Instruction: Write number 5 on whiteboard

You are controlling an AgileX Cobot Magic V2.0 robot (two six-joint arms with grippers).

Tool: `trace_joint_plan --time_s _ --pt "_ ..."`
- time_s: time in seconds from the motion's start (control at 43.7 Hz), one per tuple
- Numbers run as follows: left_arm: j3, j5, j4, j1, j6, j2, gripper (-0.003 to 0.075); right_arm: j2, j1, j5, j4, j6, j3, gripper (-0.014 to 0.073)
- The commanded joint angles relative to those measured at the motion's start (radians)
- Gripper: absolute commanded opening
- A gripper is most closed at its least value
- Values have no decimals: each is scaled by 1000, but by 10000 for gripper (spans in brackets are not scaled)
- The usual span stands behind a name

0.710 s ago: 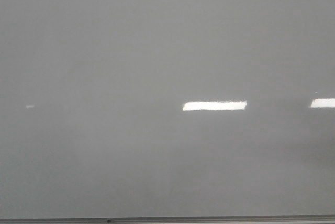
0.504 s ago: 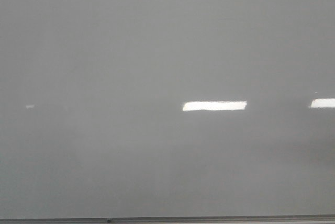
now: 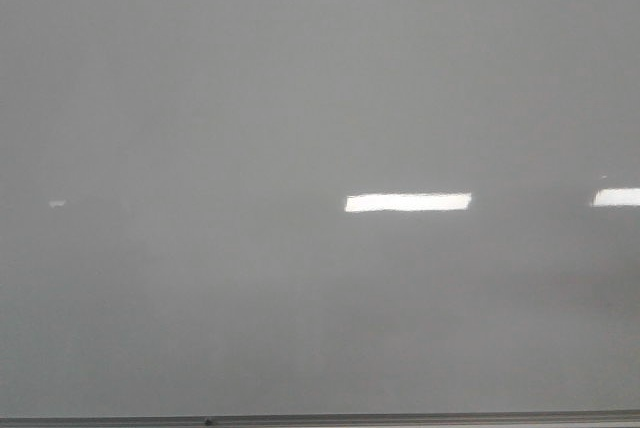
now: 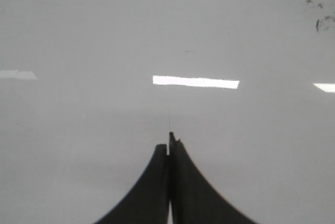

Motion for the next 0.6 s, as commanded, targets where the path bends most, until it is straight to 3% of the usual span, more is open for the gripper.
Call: trace_joint_plan --time_s 0.0,0.573 --pt "7 -78 -9 -6 -9 -13 -20 -18 -3 -76 -8 -2 -15 -63" --pt "5 -154 -9 -6 -9 -13 -20 -18 -3 -85 -5 -2 -15 -63"
